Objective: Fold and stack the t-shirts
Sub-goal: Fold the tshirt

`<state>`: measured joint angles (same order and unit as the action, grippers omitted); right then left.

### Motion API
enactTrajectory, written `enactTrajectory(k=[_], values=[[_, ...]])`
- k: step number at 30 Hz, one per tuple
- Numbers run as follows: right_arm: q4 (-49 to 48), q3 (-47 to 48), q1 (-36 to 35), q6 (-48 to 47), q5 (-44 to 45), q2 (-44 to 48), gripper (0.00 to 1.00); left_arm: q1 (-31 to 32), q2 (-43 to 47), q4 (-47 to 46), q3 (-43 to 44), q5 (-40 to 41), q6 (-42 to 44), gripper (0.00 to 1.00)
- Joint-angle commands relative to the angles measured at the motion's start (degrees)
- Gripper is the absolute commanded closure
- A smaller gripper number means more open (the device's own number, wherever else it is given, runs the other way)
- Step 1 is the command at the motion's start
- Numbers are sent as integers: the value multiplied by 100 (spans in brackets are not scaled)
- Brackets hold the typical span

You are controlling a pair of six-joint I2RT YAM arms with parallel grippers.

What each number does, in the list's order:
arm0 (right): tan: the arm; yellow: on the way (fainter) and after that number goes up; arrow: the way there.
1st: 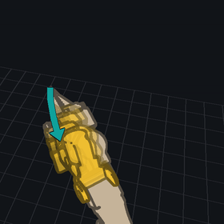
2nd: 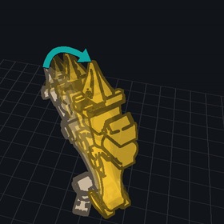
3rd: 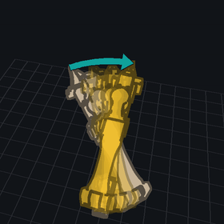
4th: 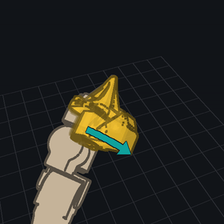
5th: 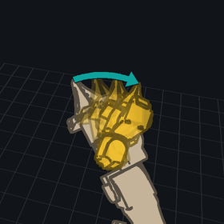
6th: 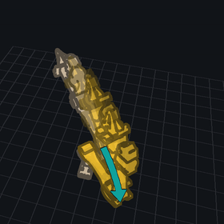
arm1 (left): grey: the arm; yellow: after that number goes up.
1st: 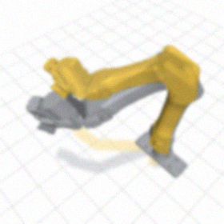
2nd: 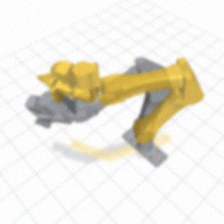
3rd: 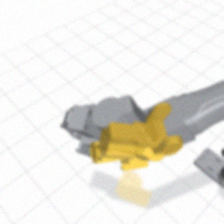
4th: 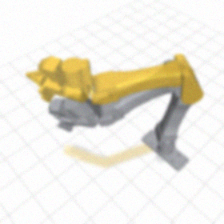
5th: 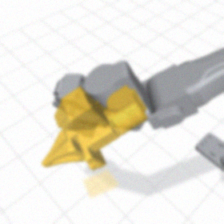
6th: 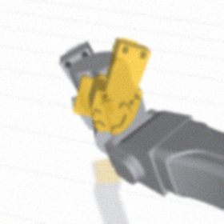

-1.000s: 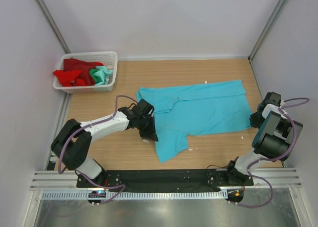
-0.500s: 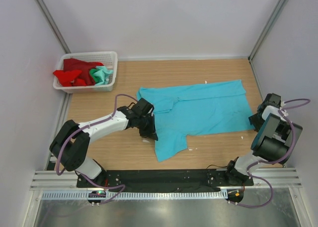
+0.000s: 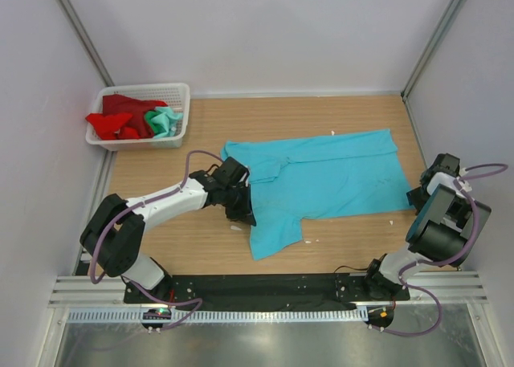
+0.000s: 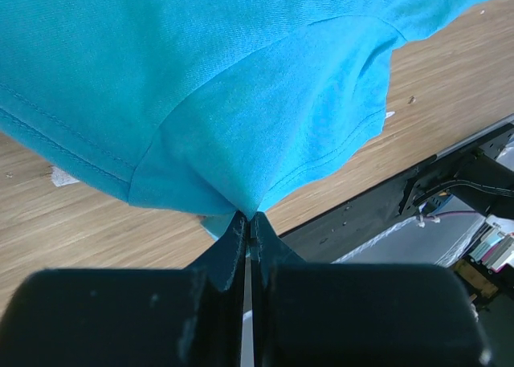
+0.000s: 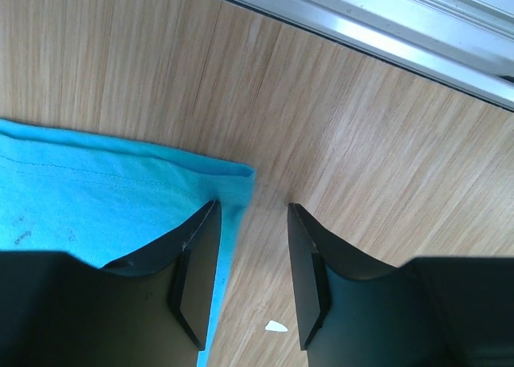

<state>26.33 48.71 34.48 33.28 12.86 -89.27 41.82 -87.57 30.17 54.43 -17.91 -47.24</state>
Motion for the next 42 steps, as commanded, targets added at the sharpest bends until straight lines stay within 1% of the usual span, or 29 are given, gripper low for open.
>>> enactTrajectory(k=[1,3,6,8,9,12,16,19,21,23,26,28,33,42], values=[[-128,157,50,-49,94,-46,56,-43,100,41,182,-142,136,100],[-207,174,68,-58,67,-134,56,-43,91,15,173,-169,136,100],[-224,279,59,-76,6,-327,59,-43,126,-46,155,-186,136,100],[-312,306,68,-102,-73,-459,68,-43,135,-99,111,-230,119,100],[-338,315,68,-93,-82,-503,79,-43,135,-160,94,-239,102,100],[-330,367,59,-50,-100,-661,98,-43,205,-257,23,-265,75,100],[-304,271,33,-23,-109,-609,99,-43,302,-328,-12,-283,119,100],[-164,200,33,135,-196,-346,98,-43,460,-302,6,-248,189,100],[30,218,41,258,-354,-153,99,-43,539,-223,120,-213,286,100],[336,297,33,328,-311,-64,98,-34,565,-135,277,-178,347,100],[549,393,33,337,-223,85,99,-43,548,5,514,-64,435,100],[663,464,24,320,-240,59,99,-51,513,32,594,-19,418,100],[786,894,-29,162,-214,-11,99,-113,293,59,665,-247,374,100],[1032,1711,-266,144,-276,-406,98,-499,249,41,542,-345,242,100]])
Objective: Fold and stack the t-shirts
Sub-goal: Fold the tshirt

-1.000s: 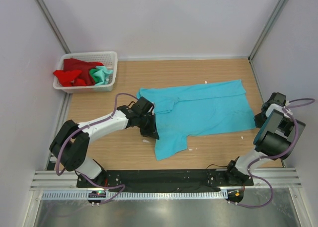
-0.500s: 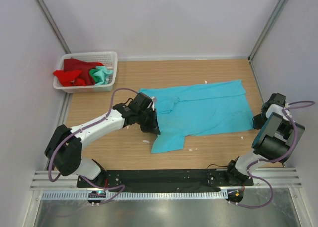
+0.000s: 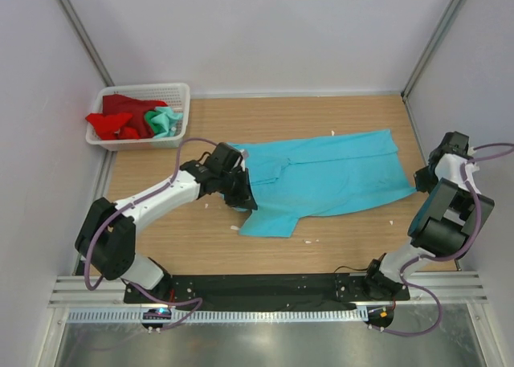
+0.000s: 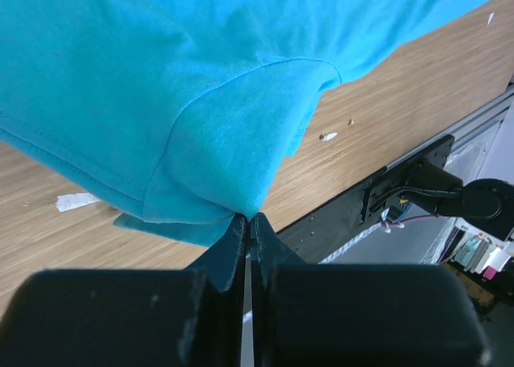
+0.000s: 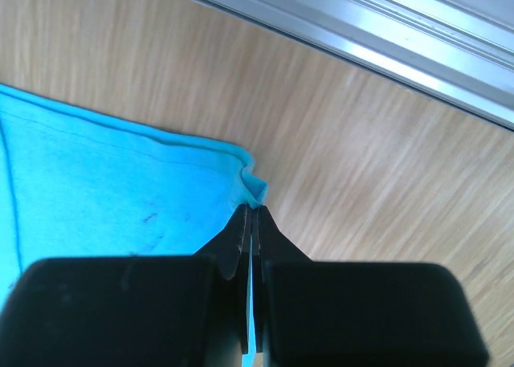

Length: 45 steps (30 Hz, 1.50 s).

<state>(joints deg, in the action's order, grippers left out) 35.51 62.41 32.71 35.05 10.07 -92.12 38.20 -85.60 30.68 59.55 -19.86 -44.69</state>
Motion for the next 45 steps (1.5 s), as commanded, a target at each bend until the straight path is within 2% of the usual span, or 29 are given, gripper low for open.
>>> enactTrajectory(k=[1,18,35,45], values=[[184,403,-133,-42,4,-166,99,-224,52,8,30,-141,-31,100],[422,1668,-441,-209,-110,-1071,98,-883,-422,35,311,-475,100,100],[633,2925,-757,-253,-110,-2003,98,-1367,-1485,211,1418,-633,136,100],[774,3541,-836,-323,-224,-2548,99,-1508,-1863,272,1788,-493,118,100]])
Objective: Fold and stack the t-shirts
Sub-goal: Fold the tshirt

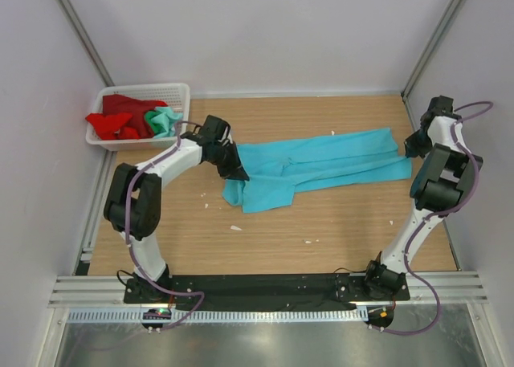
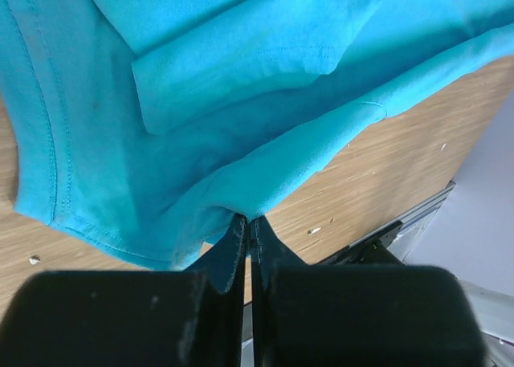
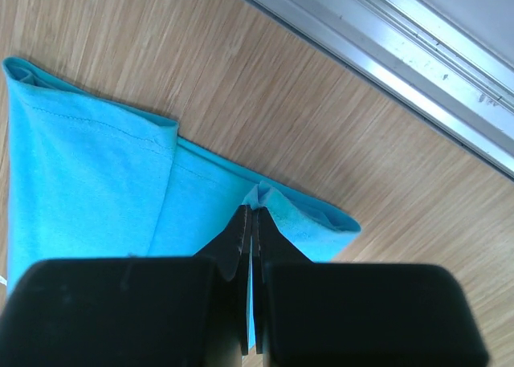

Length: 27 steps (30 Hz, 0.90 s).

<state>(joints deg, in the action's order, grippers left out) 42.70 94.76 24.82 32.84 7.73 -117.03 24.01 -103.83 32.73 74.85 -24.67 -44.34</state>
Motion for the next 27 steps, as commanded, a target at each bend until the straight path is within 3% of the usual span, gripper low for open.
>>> enactTrajectory(k=[1,27], values=[[63,350,-56,-120,10,-100,99,-98,-110,84,302,-3,83,100],[19,1044,-205,-190,-52,-856,99,-318,-928,242,961,-91,118,100]])
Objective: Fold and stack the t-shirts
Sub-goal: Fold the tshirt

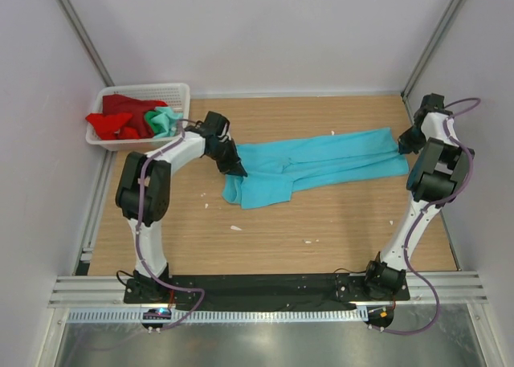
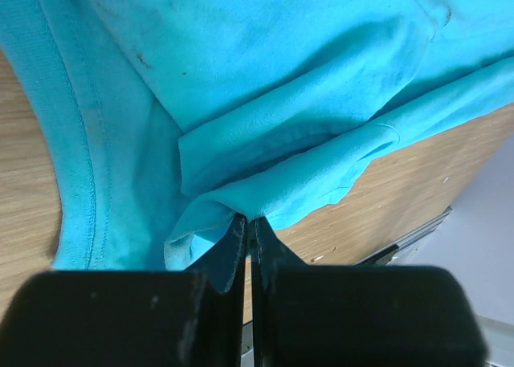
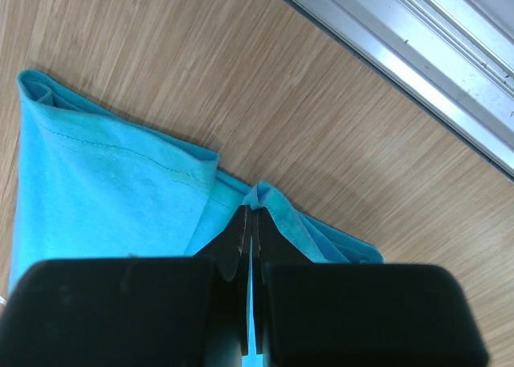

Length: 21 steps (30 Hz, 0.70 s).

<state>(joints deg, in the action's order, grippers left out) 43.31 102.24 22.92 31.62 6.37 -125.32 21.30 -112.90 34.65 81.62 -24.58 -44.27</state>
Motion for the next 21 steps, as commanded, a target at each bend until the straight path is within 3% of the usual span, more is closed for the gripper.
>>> enactTrajectory(k=[1,21], values=[[-51,314,-15,-68,75,-45,99,-47,-65,50,310,-109,112,100],[46,534,-24,-77,92,-300,98,-100,-487,156,785,-153,147,100]])
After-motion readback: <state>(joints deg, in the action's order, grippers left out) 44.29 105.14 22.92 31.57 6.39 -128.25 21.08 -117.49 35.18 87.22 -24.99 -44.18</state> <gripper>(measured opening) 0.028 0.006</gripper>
